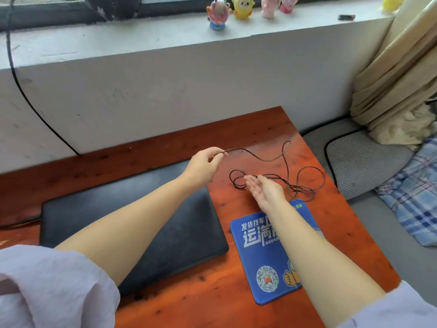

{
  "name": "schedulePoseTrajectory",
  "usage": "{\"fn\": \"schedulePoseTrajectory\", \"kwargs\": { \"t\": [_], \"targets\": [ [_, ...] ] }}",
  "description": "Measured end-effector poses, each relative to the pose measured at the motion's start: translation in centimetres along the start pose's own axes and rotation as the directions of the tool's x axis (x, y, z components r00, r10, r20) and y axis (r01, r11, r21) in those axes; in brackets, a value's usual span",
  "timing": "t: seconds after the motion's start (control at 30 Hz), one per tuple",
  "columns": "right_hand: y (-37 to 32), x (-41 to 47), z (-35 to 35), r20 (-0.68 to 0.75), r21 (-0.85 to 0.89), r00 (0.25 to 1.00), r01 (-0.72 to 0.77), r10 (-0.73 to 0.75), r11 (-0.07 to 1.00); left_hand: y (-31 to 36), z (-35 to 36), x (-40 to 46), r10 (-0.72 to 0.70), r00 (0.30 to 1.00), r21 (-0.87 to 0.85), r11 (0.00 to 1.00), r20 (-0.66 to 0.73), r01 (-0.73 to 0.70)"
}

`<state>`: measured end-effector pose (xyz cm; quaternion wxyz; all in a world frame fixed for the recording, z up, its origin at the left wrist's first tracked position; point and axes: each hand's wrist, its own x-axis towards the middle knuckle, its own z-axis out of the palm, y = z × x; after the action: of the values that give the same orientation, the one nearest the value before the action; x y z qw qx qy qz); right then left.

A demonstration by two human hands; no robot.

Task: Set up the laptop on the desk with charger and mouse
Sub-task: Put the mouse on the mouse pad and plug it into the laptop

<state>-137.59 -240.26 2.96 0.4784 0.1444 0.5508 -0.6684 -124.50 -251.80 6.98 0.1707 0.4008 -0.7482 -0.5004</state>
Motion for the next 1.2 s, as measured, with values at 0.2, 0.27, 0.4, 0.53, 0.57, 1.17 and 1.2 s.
{"fn": "schedulePoseTrajectory", "kwargs": {
  "t": [0.2, 0.27, 0.4, 0.53, 0.57, 1.17, 1.2],
  "targets": [
    [-0.4, -0.3, 1.5, -0.081, -0.093, 0.996, 0.016, -0.023, 0.996, -0.5, -0.4, 0.7, -0.086, 0.994, 0.056, 0.995, 0.061, 0.083],
    [-0.9, -1.7, 1.6, -0.042, -0.520, 0.991, 0.084, -0.124, 0.850, -0.5, -0.3, 0.9, -0.061, 0.994, 0.104, 0.993, 0.094, 0.052],
    [-2.3, -3.4, 3.4, 0.528, -0.718, 0.648, 0.686, -0.549, 0.119, -0.4, 0.0, 1.0, 0.063, 0.991, 0.180, 0.980, 0.114, -0.083],
    [-2.1, -1.3, 6.2, 0.673, -0.736, 0.728, 0.642, -0.130, -0.213, -1.3, -0.2, 0.9, 0.045, 0.997, 0.177, 0.983, 0.066, -0.056],
    [-1.8, -0.7, 6.4, 0.667, -0.738, 0.739, 0.637, -0.095, -0.226, -1.7, -0.5, 0.9, 0.014, 0.997, 0.179, 0.983, 0.072, -0.027],
    [-3.1, 4.8, 5.0, 0.765, -0.425, 0.571, 0.098, 0.299, 0.900, -7.1, -1.8, 5.8, -0.275, 0.954, 0.755, 0.599, -0.119, 0.267],
    [-3.1, 4.9, 5.0, 0.773, -0.416, 0.560, 0.092, 0.299, 0.905, -7.0, -1.8, 6.0, -0.281, 0.953, 0.757, 0.596, -0.117, 0.269]
  ]
}}
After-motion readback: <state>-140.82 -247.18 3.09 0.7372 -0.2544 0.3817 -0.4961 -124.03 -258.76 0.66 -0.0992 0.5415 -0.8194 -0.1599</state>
